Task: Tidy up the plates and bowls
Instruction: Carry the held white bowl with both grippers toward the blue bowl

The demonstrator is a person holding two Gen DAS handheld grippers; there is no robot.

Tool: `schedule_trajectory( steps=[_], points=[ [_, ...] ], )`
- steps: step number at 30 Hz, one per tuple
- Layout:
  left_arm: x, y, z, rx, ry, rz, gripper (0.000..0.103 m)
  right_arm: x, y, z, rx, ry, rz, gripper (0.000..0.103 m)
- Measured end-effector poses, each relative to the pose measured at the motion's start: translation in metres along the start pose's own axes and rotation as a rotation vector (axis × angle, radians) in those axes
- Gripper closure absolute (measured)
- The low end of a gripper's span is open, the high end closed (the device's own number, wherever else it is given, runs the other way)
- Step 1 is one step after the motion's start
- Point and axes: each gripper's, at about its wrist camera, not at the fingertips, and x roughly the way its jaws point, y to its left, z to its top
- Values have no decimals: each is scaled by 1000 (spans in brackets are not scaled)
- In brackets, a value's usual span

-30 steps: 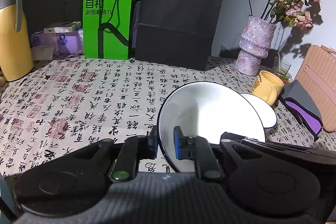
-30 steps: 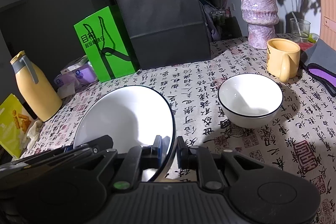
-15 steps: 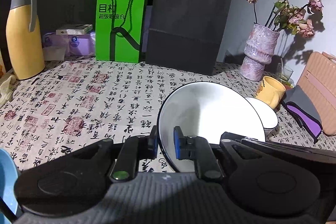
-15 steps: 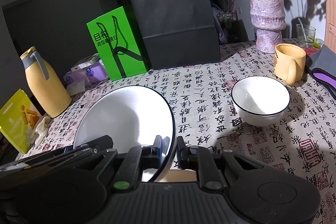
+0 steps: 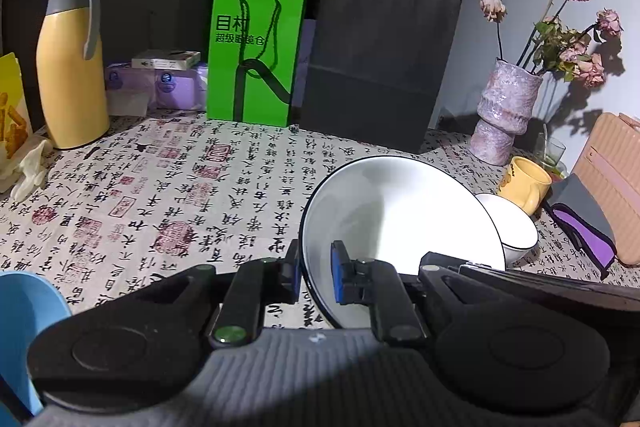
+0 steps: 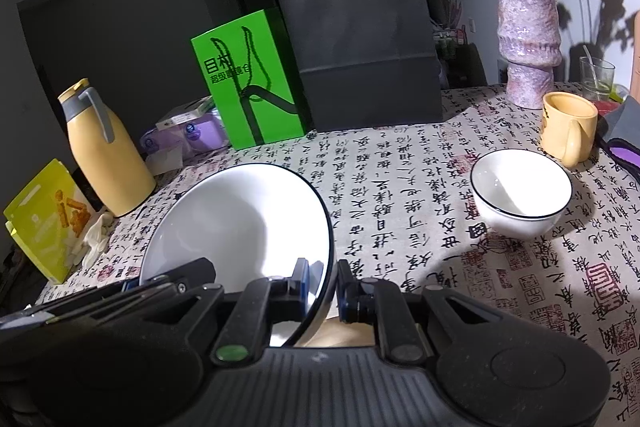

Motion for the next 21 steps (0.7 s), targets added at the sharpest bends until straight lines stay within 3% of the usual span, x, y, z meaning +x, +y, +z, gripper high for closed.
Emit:
schedule_trajectory(
  steps=[21],
  points=[
    [-25, 37, -1, -45, -27, 34, 89, -6, 42, -7, -47, 2, 37, 89]
  ],
)
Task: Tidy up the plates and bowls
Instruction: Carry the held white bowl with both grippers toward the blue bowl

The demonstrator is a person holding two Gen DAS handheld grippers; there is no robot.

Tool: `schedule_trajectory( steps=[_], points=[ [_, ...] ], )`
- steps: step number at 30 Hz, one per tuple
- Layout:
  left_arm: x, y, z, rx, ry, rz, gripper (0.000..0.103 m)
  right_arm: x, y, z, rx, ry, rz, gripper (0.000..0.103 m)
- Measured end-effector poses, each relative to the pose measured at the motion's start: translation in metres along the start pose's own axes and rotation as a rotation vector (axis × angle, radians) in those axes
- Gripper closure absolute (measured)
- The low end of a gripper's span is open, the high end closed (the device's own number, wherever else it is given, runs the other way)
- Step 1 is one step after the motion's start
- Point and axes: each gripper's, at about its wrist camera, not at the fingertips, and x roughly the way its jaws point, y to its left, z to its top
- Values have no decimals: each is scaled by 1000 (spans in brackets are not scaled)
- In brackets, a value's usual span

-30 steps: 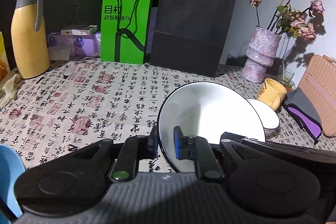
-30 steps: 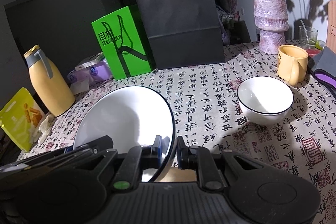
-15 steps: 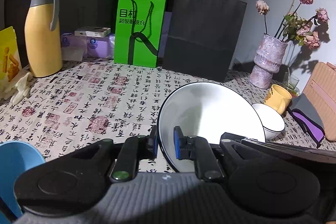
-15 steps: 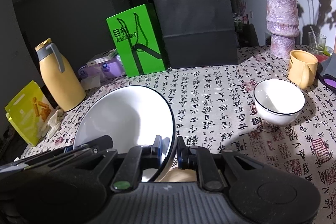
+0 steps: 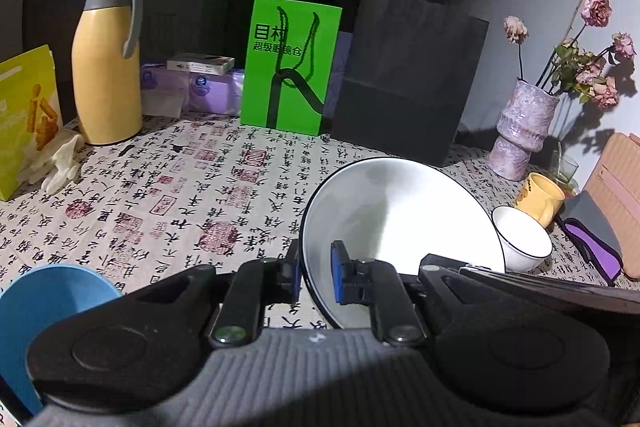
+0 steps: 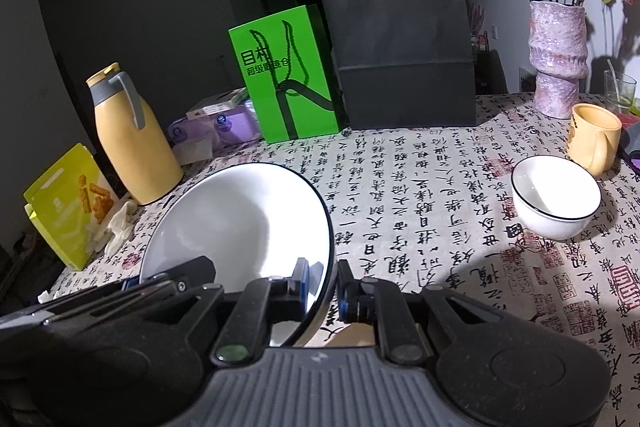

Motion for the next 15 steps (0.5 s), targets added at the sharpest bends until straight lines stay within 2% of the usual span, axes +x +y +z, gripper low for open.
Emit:
schedule_trajectory(
  steps=[15],
  points=[
    [-18, 27, 0, -31, -21, 22, 89, -3, 31, -4, -31, 0, 24, 89]
  ],
)
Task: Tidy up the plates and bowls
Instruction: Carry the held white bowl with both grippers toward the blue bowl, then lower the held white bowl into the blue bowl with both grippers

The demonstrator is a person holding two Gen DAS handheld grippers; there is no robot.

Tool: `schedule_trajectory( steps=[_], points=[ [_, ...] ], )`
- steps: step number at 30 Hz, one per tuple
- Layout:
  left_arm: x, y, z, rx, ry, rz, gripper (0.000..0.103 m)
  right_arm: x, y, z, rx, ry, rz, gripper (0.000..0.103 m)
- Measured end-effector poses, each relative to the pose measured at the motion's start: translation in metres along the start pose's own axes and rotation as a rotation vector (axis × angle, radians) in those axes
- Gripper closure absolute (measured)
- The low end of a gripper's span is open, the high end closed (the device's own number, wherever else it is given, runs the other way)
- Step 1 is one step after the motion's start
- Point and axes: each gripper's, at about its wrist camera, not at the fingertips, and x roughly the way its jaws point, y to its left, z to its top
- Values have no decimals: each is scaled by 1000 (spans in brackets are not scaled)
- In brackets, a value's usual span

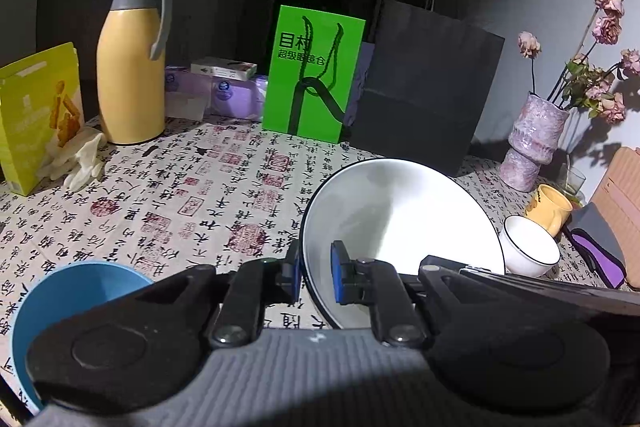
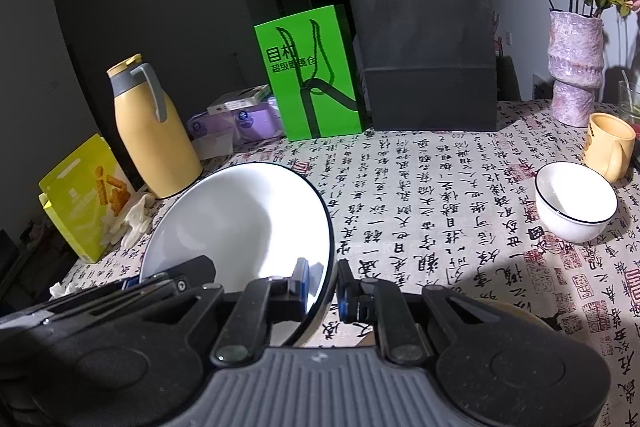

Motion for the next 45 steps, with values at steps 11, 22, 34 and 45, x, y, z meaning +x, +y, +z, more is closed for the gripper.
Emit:
schedule_trajectory(
  steps=[11, 22, 34, 45],
  points=[
    [-15, 19, -1, -22, -18, 18, 89, -3, 20, -3, -23, 1, 24, 89],
    [-26, 40, -2, -50, -26, 36, 89, -3, 39, -8, -39, 10, 52, 89],
    [-36, 62, -5, -70, -34, 66, 89, 1, 61, -12, -63, 22, 81, 89],
    [-43, 84, -6, -90, -30, 96, 89, 7, 79, -16, -87, 41, 130, 89]
  ],
)
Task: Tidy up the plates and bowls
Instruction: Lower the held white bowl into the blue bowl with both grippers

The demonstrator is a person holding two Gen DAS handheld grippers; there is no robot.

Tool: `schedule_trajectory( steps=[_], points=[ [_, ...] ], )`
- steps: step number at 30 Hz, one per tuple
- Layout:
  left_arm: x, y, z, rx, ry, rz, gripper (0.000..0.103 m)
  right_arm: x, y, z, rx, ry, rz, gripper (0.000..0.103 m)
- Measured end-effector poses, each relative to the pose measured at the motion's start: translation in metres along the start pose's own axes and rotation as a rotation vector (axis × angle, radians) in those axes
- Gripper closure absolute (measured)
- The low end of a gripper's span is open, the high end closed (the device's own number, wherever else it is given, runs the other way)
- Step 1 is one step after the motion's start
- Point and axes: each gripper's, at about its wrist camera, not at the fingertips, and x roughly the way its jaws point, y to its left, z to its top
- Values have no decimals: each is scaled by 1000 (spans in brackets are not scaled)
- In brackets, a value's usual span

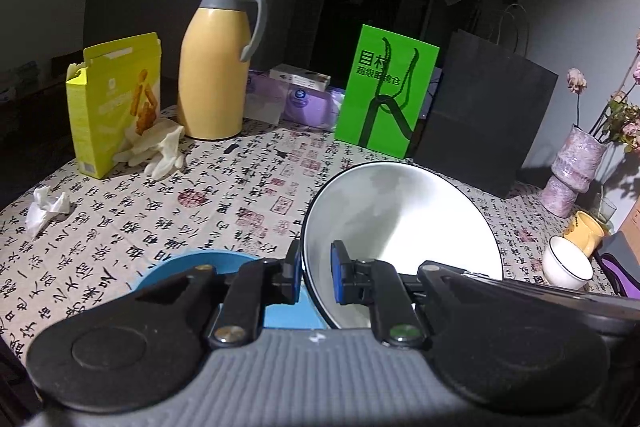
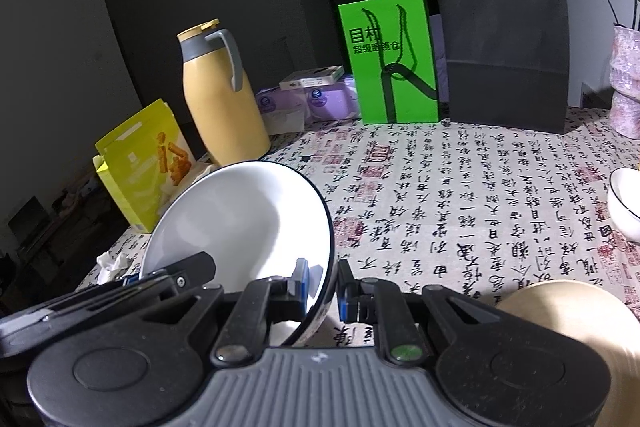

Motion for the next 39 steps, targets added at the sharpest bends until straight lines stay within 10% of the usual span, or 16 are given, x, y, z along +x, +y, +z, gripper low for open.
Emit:
schedule_trajectory(
  steps=[39],
  points=[
    [12, 82, -21, -70, 104, 88, 89, 56, 63, -29, -89, 171, 69, 89]
  ],
)
